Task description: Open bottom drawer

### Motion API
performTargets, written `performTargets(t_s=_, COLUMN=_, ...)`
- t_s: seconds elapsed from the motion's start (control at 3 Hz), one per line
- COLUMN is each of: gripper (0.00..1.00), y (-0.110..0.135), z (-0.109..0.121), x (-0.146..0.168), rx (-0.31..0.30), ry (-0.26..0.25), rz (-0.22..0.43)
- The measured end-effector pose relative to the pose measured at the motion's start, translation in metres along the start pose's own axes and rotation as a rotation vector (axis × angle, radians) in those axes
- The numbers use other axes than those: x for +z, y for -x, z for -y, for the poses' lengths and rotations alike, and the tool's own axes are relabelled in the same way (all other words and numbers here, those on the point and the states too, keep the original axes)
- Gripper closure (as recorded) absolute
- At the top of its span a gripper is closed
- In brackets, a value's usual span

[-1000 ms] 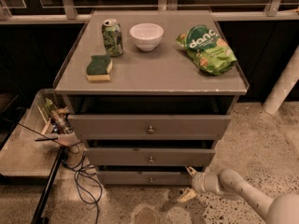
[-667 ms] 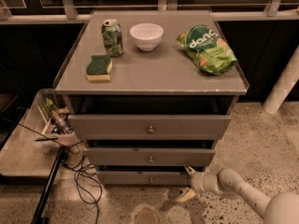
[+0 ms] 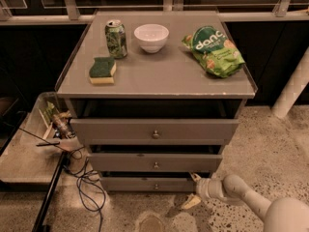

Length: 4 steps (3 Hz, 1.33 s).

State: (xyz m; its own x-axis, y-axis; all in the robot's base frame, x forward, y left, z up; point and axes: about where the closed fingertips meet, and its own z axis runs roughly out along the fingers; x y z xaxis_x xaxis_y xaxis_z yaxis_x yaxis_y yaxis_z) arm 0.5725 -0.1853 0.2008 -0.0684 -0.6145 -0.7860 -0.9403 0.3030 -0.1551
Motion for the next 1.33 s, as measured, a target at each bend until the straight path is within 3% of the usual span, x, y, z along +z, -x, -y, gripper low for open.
performTargets(t_s=1.0, gripper=0.00, y=-0.005, z=0.021, x=0.017, rx=0.022, ry=-0.036, rz=0.012)
performTargets(t_s=1.33, gripper=0.00, y=-0.016, z=0.026, x=0.029, rx=0.044, ry=-0.047, rz=-0.004)
